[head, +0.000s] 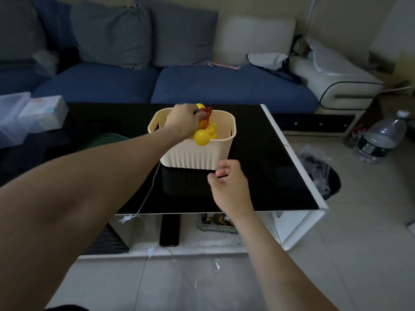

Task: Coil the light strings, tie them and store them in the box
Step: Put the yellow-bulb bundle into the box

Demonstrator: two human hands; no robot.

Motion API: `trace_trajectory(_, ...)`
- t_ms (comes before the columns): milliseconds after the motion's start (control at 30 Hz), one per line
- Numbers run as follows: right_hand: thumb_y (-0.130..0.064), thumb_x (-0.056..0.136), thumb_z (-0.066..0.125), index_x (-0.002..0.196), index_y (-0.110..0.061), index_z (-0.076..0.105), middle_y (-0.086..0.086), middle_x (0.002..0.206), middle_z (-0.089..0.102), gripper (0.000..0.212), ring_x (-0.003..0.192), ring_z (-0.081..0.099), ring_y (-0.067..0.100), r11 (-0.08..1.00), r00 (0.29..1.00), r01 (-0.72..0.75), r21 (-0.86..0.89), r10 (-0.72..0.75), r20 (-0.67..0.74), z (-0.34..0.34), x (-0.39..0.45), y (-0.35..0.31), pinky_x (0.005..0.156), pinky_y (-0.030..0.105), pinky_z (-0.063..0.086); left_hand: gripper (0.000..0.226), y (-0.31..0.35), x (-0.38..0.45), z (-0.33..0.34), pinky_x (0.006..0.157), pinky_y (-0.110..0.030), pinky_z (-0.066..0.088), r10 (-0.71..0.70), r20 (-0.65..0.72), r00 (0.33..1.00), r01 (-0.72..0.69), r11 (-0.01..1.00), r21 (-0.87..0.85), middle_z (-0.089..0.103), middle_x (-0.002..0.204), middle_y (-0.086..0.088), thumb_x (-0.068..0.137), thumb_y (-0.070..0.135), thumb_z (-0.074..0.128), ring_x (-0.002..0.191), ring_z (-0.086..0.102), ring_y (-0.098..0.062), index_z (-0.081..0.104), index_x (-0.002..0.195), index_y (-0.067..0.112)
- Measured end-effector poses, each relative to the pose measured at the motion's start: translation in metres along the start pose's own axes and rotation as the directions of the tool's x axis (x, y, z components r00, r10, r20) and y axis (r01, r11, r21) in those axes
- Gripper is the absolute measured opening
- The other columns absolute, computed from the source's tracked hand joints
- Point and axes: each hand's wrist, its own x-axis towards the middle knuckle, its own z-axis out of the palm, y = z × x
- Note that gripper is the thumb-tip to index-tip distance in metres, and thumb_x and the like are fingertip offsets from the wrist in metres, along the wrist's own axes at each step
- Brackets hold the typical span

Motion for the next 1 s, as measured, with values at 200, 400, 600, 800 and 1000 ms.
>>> trace_trajectory(200,-0.022,0.095,0.063,0.123,-0.021,0.051,-0.005,0.107,0.059,0.030,0.087,0.062,0.007,0.999,0.996,-0.024,-0.049,0.028,0.083,0.002,0.001,-0.002,0.076,0.021,0.053,0.043,0.004,0.012,0.001,0.065,-0.033,0.044,-0.231,-0.101,0.968,0.212,0.962,-0.173,0.065,0.084,-0.009,0.098,0.043,0.051,0.076,0.061,-0.025,0.062,0.083,0.005)
trace_trajectory(400,-0.024,0.095,0.063,0.121,-0.022,0.052,-0.004,0.108,0.059,0.028,0.081,0.064,0.008,0.997,0.990,-0.018,-0.076,0.028,0.141,0.007,0.001,-0.001,0.065,0.011,0.048,0.049,0.003,0.030,-0.001,0.066,-0.030,0.043,-0.321,-0.116,0.940,0.301,0.940,-0.162,0.067,0.092,-0.010,0.093,0.048,0.057,0.084,0.065,-0.023,0.068,0.101,0.001)
trace_trajectory(600,-0.025,0.096,0.063,0.124,-0.022,0.052,-0.005,0.110,0.058,0.031,0.085,0.063,0.007,0.997,0.984,-0.032,-0.069,0.043,0.175,0.011,0.004,-0.004,0.065,0.012,0.046,0.049,0.004,0.014,0.009,0.081,-0.039,0.051,-0.078,0.051,0.996,0.053,0.922,0.383,0.058,0.118,-0.014,0.090,0.054,0.059,0.103,0.057,-0.029,0.064,0.106,0.007)
trace_trajectory(800,-0.029,0.096,0.063,0.126,-0.023,0.050,-0.007,0.112,0.057,0.034,0.095,0.061,0.009,0.993,0.968,-0.002,-0.122,0.032,0.250,0.016,0.002,-0.004,0.079,0.019,0.051,0.046,0.005,0.002,0.006,0.065,-0.033,0.048,0.140,0.200,0.970,-0.203,0.918,0.340,0.064,0.086,-0.010,0.096,0.050,0.049,0.072,0.057,-0.018,0.063,0.078,0.010)
trace_trajectory(1000,-0.032,0.096,0.061,0.129,-0.023,0.049,-0.005,0.114,0.057,0.036,0.096,0.062,0.009,0.984,0.954,0.043,-0.174,0.012,0.300,0.016,0.001,-0.003,0.085,0.026,0.054,0.049,0.011,0.004,0.004,0.058,-0.033,0.040,0.028,0.274,0.961,-0.135,0.915,0.380,0.053,0.070,-0.006,0.101,0.047,0.039,0.067,0.053,-0.020,0.050,0.067,0.013)
